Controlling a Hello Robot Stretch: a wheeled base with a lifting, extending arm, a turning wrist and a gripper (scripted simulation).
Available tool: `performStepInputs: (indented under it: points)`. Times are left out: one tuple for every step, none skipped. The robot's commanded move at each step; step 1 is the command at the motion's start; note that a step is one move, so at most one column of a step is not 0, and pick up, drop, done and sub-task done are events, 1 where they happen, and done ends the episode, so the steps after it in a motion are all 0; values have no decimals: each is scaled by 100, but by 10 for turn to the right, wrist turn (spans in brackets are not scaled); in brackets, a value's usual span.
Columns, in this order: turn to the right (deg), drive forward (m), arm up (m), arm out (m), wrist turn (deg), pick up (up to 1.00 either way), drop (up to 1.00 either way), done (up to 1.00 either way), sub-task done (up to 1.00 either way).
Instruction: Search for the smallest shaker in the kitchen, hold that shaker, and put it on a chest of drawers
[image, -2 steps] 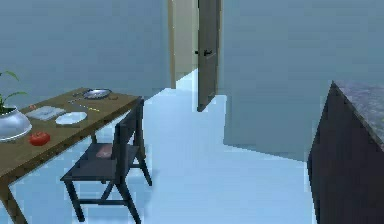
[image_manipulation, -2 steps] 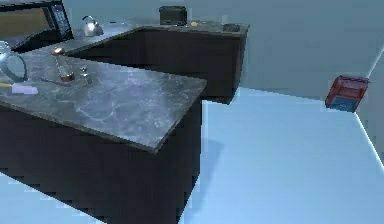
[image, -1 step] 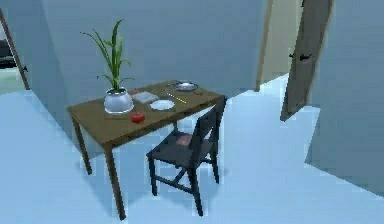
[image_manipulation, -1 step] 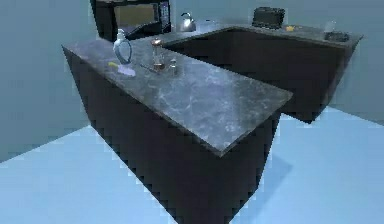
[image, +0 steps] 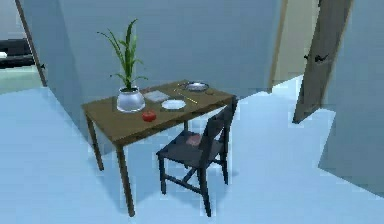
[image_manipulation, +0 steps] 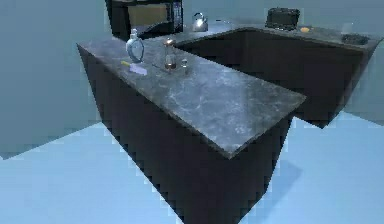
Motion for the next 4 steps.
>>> performStepInputs:
  points:
    - [450,0,0,0,0,0,0,0,0]
    - [270,0,0,0,0,0,0,0,0]
    - [0,45,0,0,0,0,0,0,0]
    - [-450,0,0,0,0,0,0,0,0]
